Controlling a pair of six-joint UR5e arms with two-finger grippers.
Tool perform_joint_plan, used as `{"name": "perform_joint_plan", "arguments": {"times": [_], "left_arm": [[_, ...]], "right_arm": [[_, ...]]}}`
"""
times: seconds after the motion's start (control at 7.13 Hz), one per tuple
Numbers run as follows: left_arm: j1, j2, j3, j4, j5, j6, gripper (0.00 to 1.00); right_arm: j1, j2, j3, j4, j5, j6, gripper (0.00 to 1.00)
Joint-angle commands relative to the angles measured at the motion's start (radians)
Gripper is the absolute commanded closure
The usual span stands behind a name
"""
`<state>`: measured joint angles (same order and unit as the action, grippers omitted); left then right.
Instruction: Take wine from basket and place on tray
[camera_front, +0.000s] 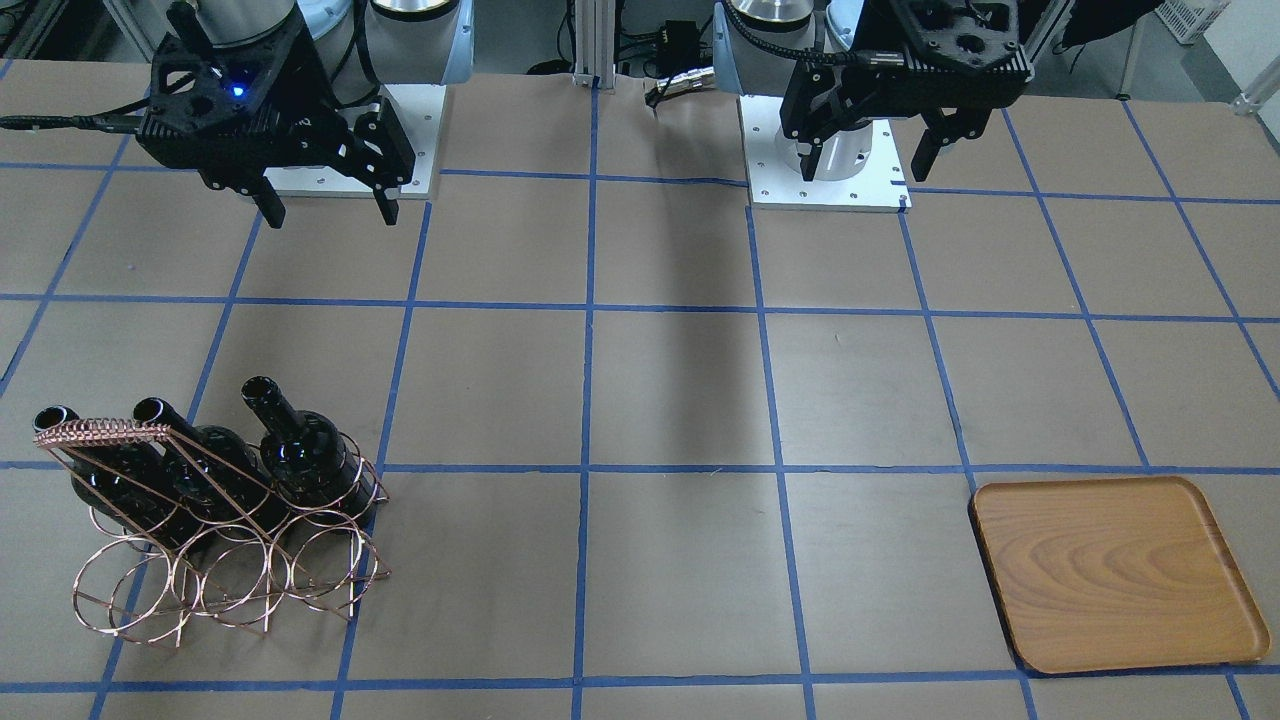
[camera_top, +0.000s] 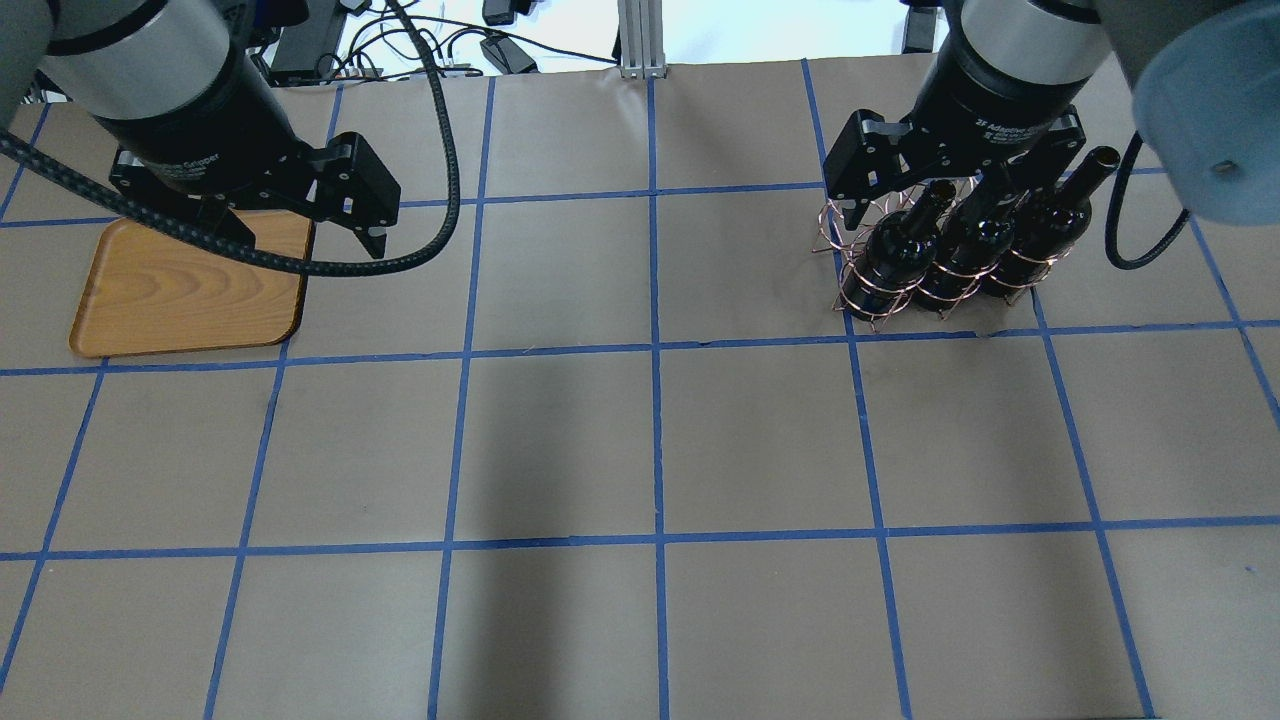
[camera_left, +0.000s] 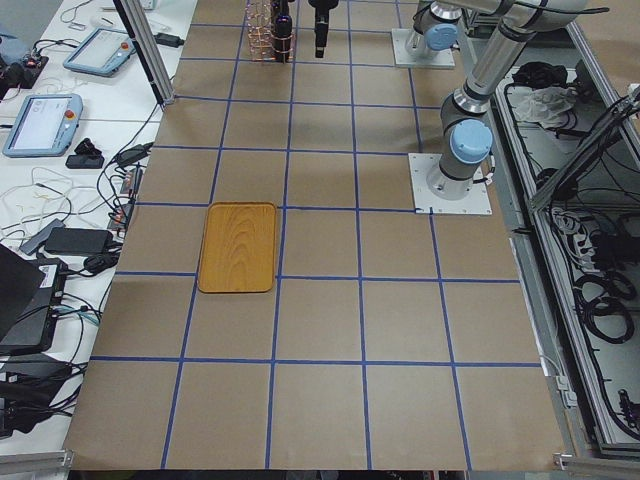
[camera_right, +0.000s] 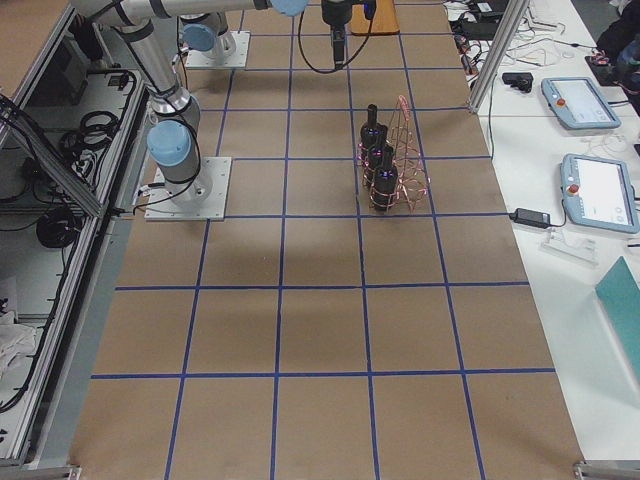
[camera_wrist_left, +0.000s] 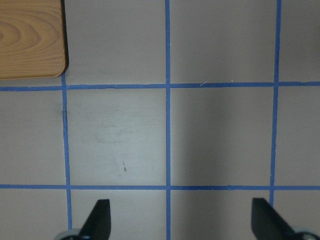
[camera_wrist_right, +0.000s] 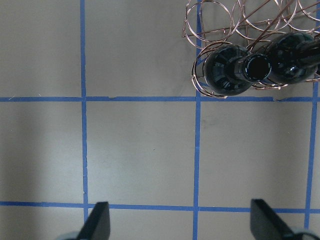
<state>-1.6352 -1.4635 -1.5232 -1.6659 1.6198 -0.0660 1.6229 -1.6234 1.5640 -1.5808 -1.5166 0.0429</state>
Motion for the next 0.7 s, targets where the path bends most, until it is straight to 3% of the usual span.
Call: {"name": "perform_joint_plan", "arguments": {"times": [0.0, 0.56], "left_arm": [[0.0, 0.0, 0.0, 0.0, 0.0, 0.0, 0.0], [0.0, 0.002, 0.0, -0.003, 0.005, 0.0, 0.0]], "right_arm": [[0.0, 0.0, 0.001, -0.005, 0.001, 0.002, 0.0], [-0.001, 0.0, -0.001, -0.011, 0.002, -0.014, 0.0]]}}
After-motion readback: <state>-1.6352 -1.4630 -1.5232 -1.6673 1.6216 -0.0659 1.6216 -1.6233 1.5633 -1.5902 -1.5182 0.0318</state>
